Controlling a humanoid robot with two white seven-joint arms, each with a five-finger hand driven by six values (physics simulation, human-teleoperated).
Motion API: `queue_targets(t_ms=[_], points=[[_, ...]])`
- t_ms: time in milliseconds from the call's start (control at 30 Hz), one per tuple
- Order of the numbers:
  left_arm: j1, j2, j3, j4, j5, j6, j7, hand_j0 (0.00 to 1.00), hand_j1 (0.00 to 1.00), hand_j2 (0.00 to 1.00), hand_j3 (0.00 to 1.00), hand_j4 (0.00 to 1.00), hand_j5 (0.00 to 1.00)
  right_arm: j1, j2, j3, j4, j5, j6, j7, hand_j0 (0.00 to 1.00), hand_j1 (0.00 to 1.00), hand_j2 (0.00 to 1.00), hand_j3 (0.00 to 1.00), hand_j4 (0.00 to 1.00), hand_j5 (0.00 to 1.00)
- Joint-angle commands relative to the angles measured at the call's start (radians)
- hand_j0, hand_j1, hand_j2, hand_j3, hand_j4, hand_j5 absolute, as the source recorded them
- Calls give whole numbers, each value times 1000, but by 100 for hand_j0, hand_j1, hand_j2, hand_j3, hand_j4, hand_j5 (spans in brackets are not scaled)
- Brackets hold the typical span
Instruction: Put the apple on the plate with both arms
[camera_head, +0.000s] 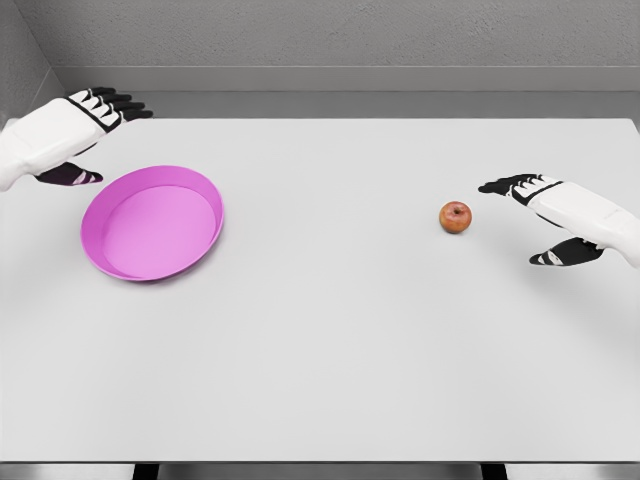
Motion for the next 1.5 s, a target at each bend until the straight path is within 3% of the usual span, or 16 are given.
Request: queue_targets(t_ms=[0, 133, 233, 300, 367, 467, 667, 900, 1100, 1467], points=[[0, 1, 0, 0, 5, 0, 0, 100, 100, 100, 100, 100, 100, 0, -1, 0, -1, -4, 1, 0, 100, 100, 100, 100, 100, 100], [0, 1, 0, 3, 5, 0, 0, 100, 100, 100, 100, 100, 100, 0, 6, 0, 0, -9, 23, -8, 100, 100, 100, 100, 100, 100], [0, 1, 0, 5, 0, 0, 0, 100, 100, 100, 100, 100, 100, -15, 11, 3, -4, -9, 209, -10, 100, 100, 100, 100, 100, 100], [0, 1, 0, 6, -3, 0, 0, 100, 100, 100, 100, 100, 100, -46, 26, 18, -6, -7, 220, 3, 100, 100, 100, 100, 100, 100], [-2, 1, 0, 8, -3, 0, 0, 100, 100, 100, 100, 100, 100, -115, 54, 81, 0, -7, 232, 87, 100, 100, 100, 100, 100, 100], [-2, -2, 0, 9, -12, 0, 0, 100, 100, 100, 100, 100, 100, -227, 100, 181, 4, -7, 332, 223, 100, 100, 100, 100, 100, 100], [-2, -7, 0, 11, -20, 0, 0, 100, 100, 100, 100, 100, 100, -268, 111, 188, 36, -7, 418, 288, 100, 100, 100, 100, 100, 100], [-11, -8, 0, 12, -27, 0, 0, 100, 100, 100, 100, 100, 100, -344, 178, 197, 94, -6, 421, 380, 100, 100, 100, 100, 100, 100], [-12, -17, 3, 18, -38, 0, 0, 100, 100, 100, 100, 100, 100, -463, 263, 329, 192, -6, 421, 391, 100, 100, 100, 100, 100, 100], [-12, -23, 6, 18, -46, 0, 0, 100, 100, 100, 100, 100, 100, -485, 296, 381, 251, -4, 422, 389, 100, 100, 100, 100, 100, 100]])
